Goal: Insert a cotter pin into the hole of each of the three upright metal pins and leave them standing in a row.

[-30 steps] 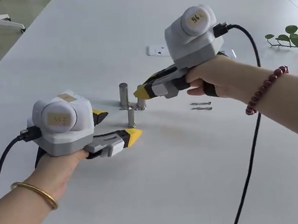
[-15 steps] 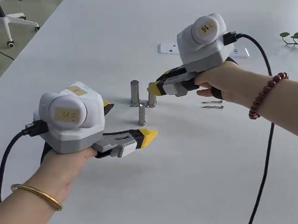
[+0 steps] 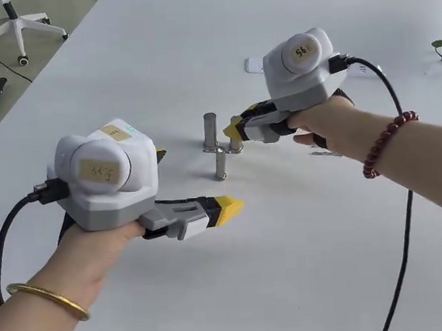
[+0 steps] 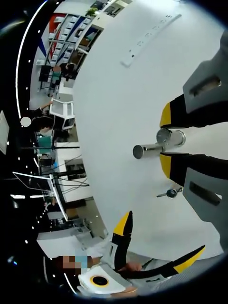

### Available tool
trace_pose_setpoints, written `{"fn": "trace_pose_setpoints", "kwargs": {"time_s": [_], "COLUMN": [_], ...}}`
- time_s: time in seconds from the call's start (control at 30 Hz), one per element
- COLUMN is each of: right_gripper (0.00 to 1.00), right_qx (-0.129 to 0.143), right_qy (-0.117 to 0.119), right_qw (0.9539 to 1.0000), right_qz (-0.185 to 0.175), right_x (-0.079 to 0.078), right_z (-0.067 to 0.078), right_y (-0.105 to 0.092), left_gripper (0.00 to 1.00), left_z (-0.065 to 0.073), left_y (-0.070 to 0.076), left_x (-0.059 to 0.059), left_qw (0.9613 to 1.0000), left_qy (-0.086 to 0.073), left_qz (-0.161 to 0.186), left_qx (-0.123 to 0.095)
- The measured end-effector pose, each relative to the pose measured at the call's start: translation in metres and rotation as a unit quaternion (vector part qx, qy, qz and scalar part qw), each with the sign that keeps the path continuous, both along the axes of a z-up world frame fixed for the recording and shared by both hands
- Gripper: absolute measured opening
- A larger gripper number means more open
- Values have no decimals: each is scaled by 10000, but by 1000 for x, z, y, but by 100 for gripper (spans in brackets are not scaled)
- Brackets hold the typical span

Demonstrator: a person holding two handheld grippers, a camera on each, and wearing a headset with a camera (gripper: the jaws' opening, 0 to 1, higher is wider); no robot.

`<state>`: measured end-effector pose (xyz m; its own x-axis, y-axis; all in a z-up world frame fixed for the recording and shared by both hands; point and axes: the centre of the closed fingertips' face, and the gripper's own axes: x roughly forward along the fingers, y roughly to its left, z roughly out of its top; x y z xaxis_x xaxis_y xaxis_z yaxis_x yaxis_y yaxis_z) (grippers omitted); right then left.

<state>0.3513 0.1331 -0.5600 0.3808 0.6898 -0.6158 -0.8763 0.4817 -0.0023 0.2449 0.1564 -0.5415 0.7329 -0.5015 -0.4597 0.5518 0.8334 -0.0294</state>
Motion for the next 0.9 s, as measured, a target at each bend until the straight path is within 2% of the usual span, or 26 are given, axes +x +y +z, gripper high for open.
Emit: {"fn": "trace_pose_setpoints", "kwargs": {"time_s": [0.17,0.27,0.67,0.9], "right_gripper": [12,10,8,8], "right_qx": [-13,45,41,90], "right_qy": [-12,-3,-81,-31], "right_qw": [9999,9999,9998,9992], "right_qz": [-107,-142,-168,-399], "right_x": [8,11,10,10], "right_z": [-4,-6,-5,-4], "right_y": [-2,-2,-2,-8], "left_gripper": [90,94,99,99], "left_z": [4,3,3,3], "left_y": [-1,0,-1,2], "left_x": [-3,-7,-14,-13], "left_qw": [10000,10000,9999,9998], "left_qy": [-22,16,21,-1], "left_qz": [-10,-42,-79,-37], "left_qx": [-24,69,138,210]}}
